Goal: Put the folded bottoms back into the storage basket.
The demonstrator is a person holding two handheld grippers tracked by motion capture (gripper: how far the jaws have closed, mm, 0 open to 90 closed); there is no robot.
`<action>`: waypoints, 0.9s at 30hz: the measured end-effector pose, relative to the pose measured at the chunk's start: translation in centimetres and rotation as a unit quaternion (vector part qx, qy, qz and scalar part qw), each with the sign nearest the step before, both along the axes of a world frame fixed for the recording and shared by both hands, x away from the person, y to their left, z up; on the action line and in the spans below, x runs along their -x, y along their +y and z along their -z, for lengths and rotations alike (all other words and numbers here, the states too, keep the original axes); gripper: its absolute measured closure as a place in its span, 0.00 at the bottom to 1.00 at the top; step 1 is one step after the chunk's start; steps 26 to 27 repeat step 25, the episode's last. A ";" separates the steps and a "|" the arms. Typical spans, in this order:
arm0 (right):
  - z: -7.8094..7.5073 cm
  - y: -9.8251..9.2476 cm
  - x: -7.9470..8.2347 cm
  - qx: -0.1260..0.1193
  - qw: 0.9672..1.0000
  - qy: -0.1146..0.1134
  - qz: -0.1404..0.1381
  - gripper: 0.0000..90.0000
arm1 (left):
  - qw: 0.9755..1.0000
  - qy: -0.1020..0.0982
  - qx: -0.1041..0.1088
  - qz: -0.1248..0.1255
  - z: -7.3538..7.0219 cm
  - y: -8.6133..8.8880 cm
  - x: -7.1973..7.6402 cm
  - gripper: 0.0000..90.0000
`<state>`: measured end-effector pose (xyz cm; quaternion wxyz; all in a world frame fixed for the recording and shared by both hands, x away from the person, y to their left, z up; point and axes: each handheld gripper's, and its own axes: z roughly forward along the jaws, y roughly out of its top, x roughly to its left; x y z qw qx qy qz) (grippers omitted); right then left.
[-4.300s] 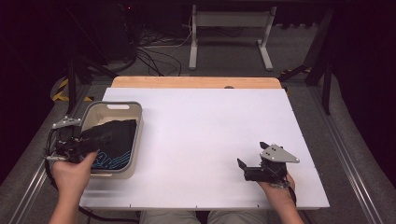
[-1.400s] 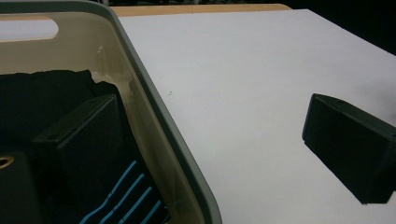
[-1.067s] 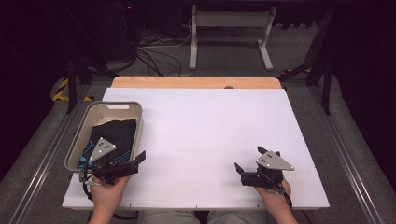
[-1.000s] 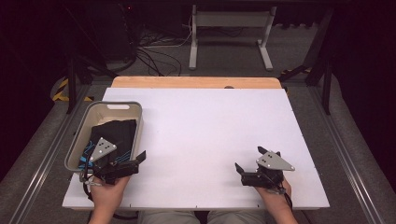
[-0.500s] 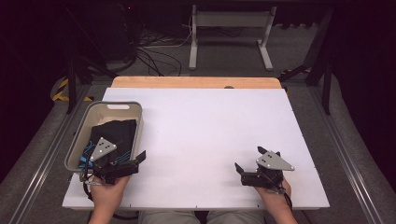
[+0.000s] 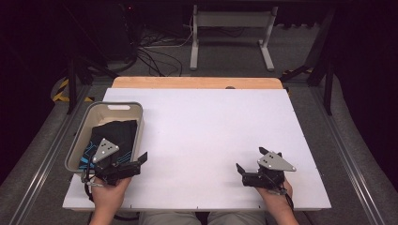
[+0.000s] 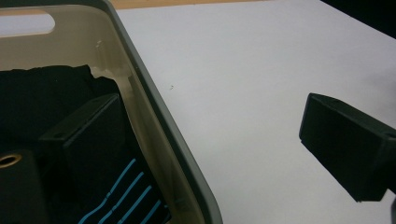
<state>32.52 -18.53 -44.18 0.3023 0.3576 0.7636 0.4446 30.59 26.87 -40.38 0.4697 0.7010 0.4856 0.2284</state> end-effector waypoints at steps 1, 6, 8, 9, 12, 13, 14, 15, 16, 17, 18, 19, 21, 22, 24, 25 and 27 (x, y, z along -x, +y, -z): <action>0.0 0.0 0.0 0.000 1.000 -0.001 -0.001 0.04 | 1.000 0.000 0.001 0.000 0.0 0.0 0.0 0.09; 0.0 0.0 0.1 -0.001 1.000 -0.001 0.000 0.04 | 1.000 -0.001 0.000 -0.003 0.0 0.1 0.0 0.09; 0.0 0.0 0.0 -0.001 1.000 -0.001 0.000 0.04 | 1.000 -0.001 -0.003 -0.004 0.0 0.1 0.0 0.09; 0.0 0.0 0.0 -0.001 1.000 -0.001 0.000 0.04 | 1.000 -0.001 -0.003 -0.004 0.0 0.0 0.0 0.09; 0.0 0.0 0.0 0.000 1.000 -0.001 -0.001 0.04 | 1.000 -0.001 -0.005 -0.004 0.0 0.0 0.0 0.09; 0.0 0.0 0.0 -0.001 1.000 0.000 -0.002 0.04 | 1.000 0.000 -0.005 -0.004 0.0 0.0 0.0 0.09; 0.0 0.0 0.0 0.000 1.000 -0.001 -0.001 0.04 | 1.000 0.000 -0.005 -0.004 0.0 0.0 0.0 0.09; 0.0 0.0 0.1 -0.001 1.000 0.000 -0.001 0.04 | 1.000 0.000 -0.004 -0.004 0.0 0.0 0.0 0.09; 0.0 0.0 0.1 -0.001 1.000 0.000 -0.001 0.04 | 1.000 0.000 -0.004 -0.004 0.0 0.0 0.0 0.09; 0.0 0.0 0.0 0.000 1.000 -0.001 -0.001 0.04 | 1.000 -0.001 -0.005 -0.004 0.0 0.0 0.0 0.09; 0.0 0.0 0.0 0.000 1.000 0.000 -0.002 0.04 | 1.000 0.000 -0.006 -0.004 0.0 0.0 0.0 0.09; 0.0 0.0 0.0 0.000 1.000 0.000 -0.002 0.04 | 1.000 0.000 -0.008 -0.004 0.0 0.0 0.0 0.09; 0.0 0.0 0.0 0.002 1.000 0.002 -0.003 0.04 | 1.000 0.000 -0.010 -0.003 0.1 -0.1 0.0 0.09; 0.1 0.0 0.0 0.002 1.000 0.002 -0.004 0.04 | 1.000 0.000 -0.011 -0.003 0.0 -0.1 0.0 0.09; 0.1 0.0 0.0 0.002 1.000 0.002 -0.004 0.04 | 1.000 0.000 -0.013 -0.004 0.0 -0.1 0.0 0.09; 0.1 0.1 0.0 0.002 1.000 0.002 -0.005 0.04 | 1.000 0.000 -0.012 -0.003 0.1 -0.1 0.0 0.09; 0.1 0.1 0.0 0.002 1.000 0.002 -0.005 0.04 | 1.000 0.000 -0.012 -0.003 0.1 -0.1 0.0 0.09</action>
